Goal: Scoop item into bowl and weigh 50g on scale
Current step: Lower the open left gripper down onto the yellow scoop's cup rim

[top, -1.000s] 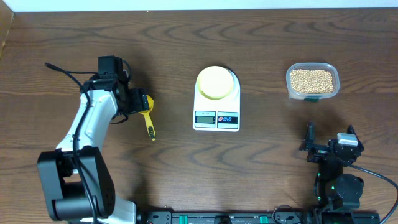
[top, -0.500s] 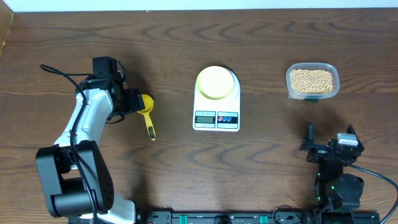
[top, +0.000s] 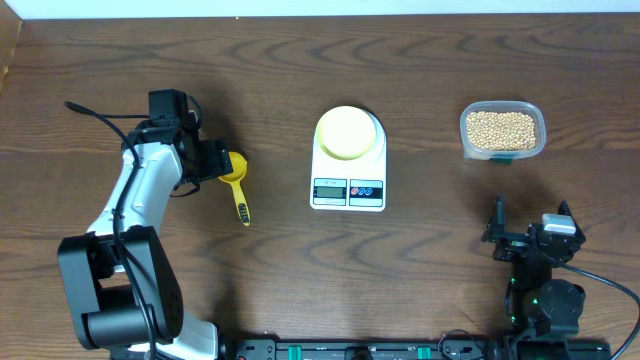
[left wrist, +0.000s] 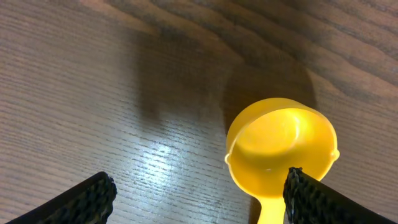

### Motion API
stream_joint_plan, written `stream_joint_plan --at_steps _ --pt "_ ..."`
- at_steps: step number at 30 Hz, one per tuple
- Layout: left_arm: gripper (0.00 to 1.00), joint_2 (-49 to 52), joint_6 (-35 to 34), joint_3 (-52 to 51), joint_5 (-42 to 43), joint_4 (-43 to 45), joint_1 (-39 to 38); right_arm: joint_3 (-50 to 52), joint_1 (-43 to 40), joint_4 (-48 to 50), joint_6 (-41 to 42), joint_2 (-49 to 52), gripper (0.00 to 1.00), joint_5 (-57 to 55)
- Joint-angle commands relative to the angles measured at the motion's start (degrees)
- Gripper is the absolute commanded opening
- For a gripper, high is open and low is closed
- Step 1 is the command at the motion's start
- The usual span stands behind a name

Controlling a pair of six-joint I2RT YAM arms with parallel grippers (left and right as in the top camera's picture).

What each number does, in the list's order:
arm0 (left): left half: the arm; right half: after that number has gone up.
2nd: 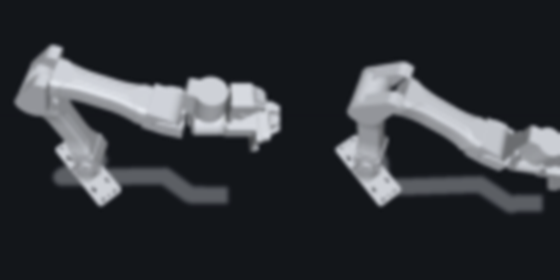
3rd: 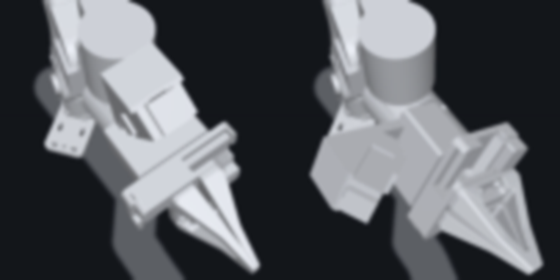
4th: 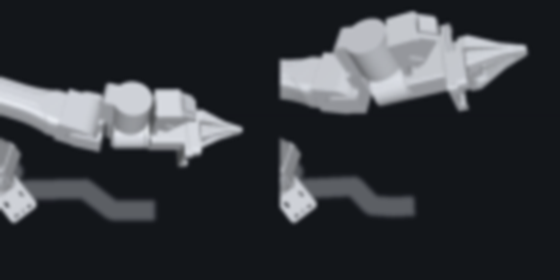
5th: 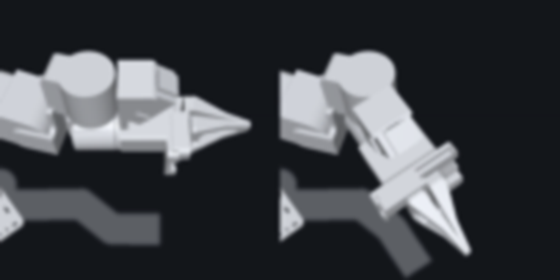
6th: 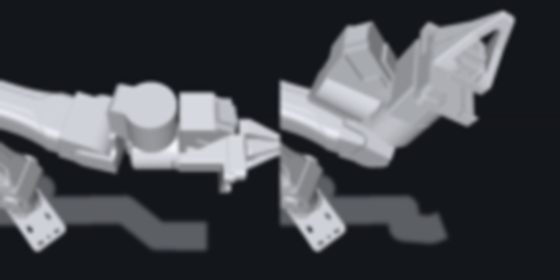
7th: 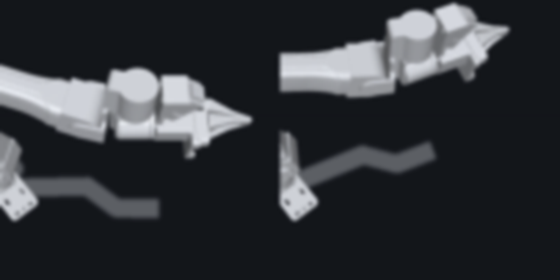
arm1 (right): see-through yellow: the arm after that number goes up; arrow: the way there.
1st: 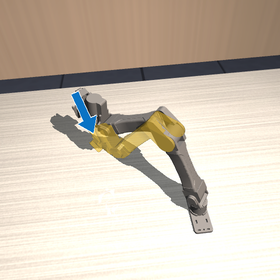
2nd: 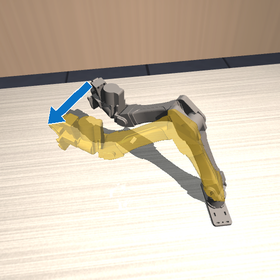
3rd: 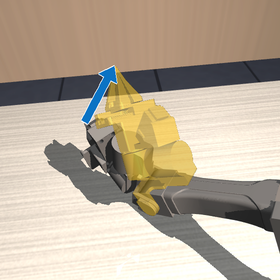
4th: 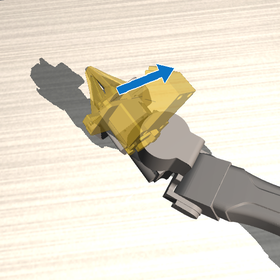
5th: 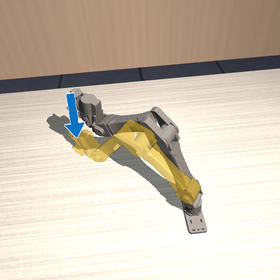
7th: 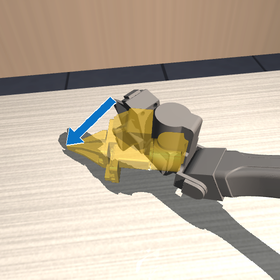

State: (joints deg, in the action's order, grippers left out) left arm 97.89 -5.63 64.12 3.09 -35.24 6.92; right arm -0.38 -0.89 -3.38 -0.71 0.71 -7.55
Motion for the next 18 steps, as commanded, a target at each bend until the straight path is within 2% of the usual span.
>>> stream_joint_plan --at_steps 1,18 --pt "0.88 0.7 1.1 1.7 0.3 0.7 0.2 0.0 0.5 -0.1 -0.4 -0.4 0.99 -0.9" --pt "0.88 3.1 2.9 1.7 0.3 2.2 0.2 0.0 0.5 -0.1 -0.4 -0.4 0.99 -0.9"
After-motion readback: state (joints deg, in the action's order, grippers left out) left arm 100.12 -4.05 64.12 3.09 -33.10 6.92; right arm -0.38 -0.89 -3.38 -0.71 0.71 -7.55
